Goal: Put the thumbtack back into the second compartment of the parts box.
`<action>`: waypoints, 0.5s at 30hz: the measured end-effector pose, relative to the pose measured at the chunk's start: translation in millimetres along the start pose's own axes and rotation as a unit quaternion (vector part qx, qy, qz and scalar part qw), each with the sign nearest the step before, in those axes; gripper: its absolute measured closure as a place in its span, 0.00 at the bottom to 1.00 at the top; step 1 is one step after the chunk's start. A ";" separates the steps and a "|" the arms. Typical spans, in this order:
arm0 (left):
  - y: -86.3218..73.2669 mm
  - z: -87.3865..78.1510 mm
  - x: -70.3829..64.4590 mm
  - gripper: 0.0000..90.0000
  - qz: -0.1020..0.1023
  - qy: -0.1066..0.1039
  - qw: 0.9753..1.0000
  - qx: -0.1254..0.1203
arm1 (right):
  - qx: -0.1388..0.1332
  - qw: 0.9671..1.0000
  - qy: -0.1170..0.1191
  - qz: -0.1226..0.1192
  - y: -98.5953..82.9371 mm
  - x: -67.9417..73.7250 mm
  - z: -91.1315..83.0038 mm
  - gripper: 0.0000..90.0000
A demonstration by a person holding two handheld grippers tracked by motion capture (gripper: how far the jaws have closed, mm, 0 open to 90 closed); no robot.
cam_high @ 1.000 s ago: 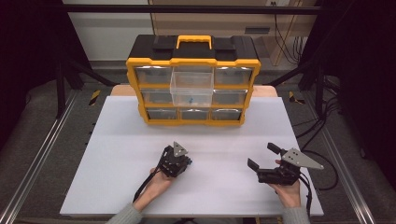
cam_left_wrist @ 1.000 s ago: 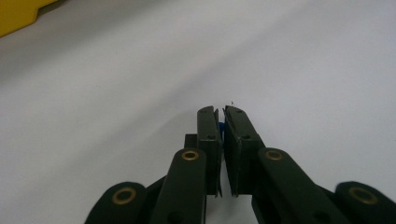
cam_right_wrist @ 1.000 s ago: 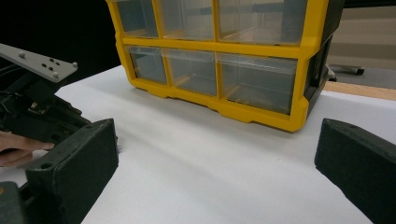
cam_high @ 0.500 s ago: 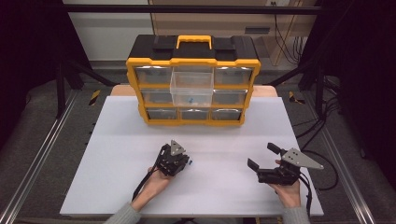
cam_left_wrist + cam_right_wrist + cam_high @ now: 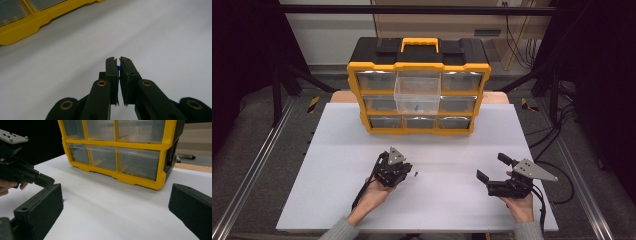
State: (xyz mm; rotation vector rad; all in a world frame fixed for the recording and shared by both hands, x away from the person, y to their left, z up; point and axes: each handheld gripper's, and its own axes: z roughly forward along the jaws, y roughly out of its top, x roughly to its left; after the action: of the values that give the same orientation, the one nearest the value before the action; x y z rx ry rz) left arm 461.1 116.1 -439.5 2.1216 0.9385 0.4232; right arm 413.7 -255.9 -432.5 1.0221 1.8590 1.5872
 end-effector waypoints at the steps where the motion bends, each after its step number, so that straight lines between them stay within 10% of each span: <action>1: 0.7 -1.5 0.2 0.94 0.001 0.000 1.000 -0.001 | 0.000 1.000 0.000 0.000 0.0 0.0 0.0 0.00; 15: 10.3 -19.6 3.6 0.94 0.006 -0.006 1.000 -0.017 | 0.000 1.000 0.000 -0.002 -0.2 -0.2 0.3 0.00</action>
State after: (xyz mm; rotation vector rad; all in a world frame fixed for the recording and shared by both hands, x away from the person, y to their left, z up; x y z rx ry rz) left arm 457.6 124.3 -419.0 2.0980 0.9071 0.4287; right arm 414.1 -255.9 -432.8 1.0186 1.8589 1.5850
